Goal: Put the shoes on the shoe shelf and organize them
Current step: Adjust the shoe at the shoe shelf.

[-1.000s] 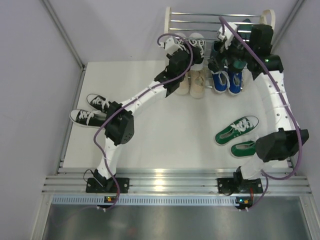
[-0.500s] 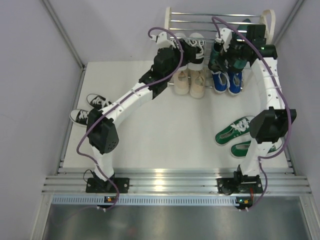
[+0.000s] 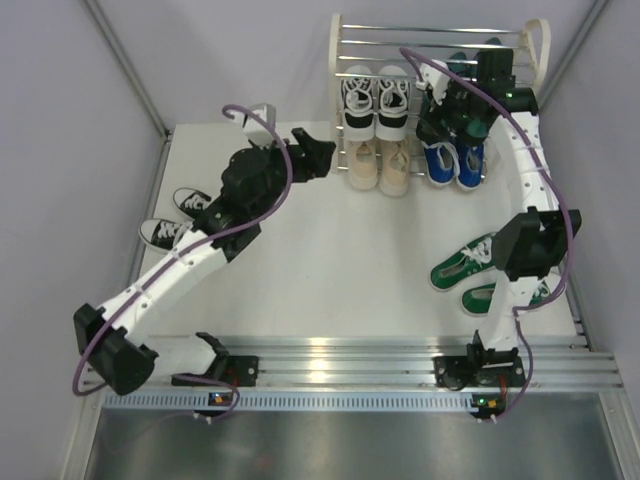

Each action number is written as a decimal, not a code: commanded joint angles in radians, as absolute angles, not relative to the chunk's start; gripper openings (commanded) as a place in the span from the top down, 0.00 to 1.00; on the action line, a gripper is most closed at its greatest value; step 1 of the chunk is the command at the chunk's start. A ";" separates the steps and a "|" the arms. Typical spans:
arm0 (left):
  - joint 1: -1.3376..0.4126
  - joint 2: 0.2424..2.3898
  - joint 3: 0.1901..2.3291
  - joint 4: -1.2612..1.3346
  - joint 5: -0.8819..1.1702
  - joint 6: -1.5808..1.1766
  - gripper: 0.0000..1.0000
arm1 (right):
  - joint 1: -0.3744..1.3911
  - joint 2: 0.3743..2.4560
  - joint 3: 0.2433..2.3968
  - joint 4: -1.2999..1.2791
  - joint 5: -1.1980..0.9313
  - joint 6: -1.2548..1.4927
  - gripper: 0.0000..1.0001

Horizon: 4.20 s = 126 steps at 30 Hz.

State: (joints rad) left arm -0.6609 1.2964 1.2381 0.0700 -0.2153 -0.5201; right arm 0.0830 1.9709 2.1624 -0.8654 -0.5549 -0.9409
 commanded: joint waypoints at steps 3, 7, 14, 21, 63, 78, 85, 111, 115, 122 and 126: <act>-0.657 1.109 1.085 0.005 -0.218 -0.534 0.19 | 0.100 2.023 2.210 -0.847 -0.457 -1.045 0.37; -0.658 0.982 0.999 -0.041 -0.245 -0.569 0.19 | 0.101 2.029 2.210 -0.857 -0.451 -1.095 0.49; -0.658 0.876 0.943 -0.095 -0.281 -0.589 0.19 | 0.091 1.996 2.203 -0.874 -0.526 -1.215 0.73; -0.658 0.839 0.933 -0.120 -0.288 -0.581 0.19 | 0.061 1.970 2.200 -0.907 -0.684 -1.279 0.79; -0.658 0.804 0.868 -0.104 -0.275 -0.646 0.19 | 0.009 1.948 2.235 -0.989 -0.986 -1.476 0.94; -0.658 0.825 0.859 -0.086 -0.259 -0.658 0.19 | -0.032 2.031 2.316 -0.916 -1.034 -1.410 0.95; -0.658 0.831 0.861 -0.081 -0.258 -0.658 0.19 | -0.032 1.990 2.232 -0.830 -0.936 -1.355 0.62; -0.657 0.804 0.824 -0.060 -0.255 -0.664 0.19 | -0.038 1.758 2.143 -0.745 -0.676 -0.379 0.47; -0.657 0.805 0.819 -0.060 -0.247 -0.669 0.19 | 0.006 1.723 2.039 -0.807 -0.733 -0.385 0.70; -0.657 0.784 0.810 -0.071 -0.249 -0.673 0.19 | 0.084 1.796 2.022 -0.943 -0.689 -0.503 0.79; -0.657 0.765 0.792 -0.064 -0.256 -0.689 0.19 | 0.112 1.874 2.055 -0.913 -0.522 -0.466 0.88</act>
